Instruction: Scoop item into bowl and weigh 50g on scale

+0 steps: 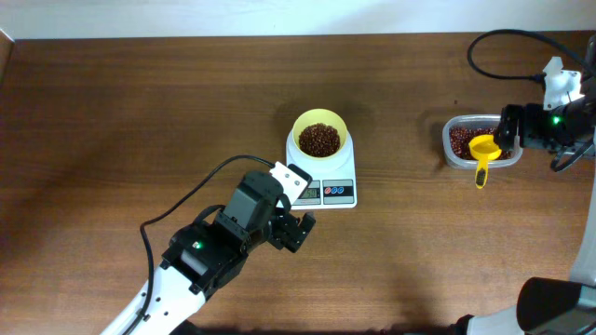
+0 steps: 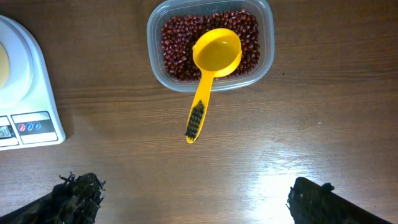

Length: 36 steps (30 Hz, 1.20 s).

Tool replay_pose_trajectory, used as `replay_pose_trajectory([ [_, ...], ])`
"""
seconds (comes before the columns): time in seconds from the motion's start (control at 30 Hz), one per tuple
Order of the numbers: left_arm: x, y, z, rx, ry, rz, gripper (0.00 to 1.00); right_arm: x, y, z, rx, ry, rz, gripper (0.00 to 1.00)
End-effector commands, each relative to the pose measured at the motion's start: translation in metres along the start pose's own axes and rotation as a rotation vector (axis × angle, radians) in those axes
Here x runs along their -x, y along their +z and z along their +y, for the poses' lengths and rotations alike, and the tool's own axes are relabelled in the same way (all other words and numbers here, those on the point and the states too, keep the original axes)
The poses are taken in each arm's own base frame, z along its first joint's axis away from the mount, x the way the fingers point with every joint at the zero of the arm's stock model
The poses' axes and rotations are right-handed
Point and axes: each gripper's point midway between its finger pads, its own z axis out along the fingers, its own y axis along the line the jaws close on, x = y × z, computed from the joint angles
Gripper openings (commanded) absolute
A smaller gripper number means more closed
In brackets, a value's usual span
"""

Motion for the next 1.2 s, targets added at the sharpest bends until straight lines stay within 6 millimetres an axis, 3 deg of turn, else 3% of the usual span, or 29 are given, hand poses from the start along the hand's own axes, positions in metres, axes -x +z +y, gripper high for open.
replay_pose_trajectory([
  [0.0,-0.001,-0.002,0.003,0.010,-0.013,-0.005,0.99,0.004,-0.005,-0.001,-0.014,-0.010,-0.019,0.99],
  [0.53,-0.001,-0.002,0.003,0.010,-0.013,-0.005,0.99,0.004,-0.005,-0.001,-0.014,-0.010,-0.019,0.99],
  [0.73,-0.018,-0.002,0.002,0.009,-0.010,0.066,0.99,0.004,-0.005,-0.001,-0.014,-0.011,-0.019,0.99],
  [0.83,-0.010,-0.002,-0.006,-0.037,-0.019,0.033,0.99,0.004,-0.005,-0.001,-0.014,-0.011,-0.019,0.99],
  [0.9,0.003,0.007,-0.006,-0.040,-0.121,-0.003,0.99,0.004,-0.005,-0.001,-0.014,-0.011,-0.019,0.99],
  [1.0,-0.001,0.025,-0.006,-0.033,-0.227,0.032,0.99,0.004,-0.005,-0.001,-0.014,-0.011,-0.019,0.99],
  [1.17,-0.046,0.078,0.007,0.144,-0.571,0.216,0.99,0.004,-0.005,-0.001,-0.014,-0.011,-0.019,0.99],
])
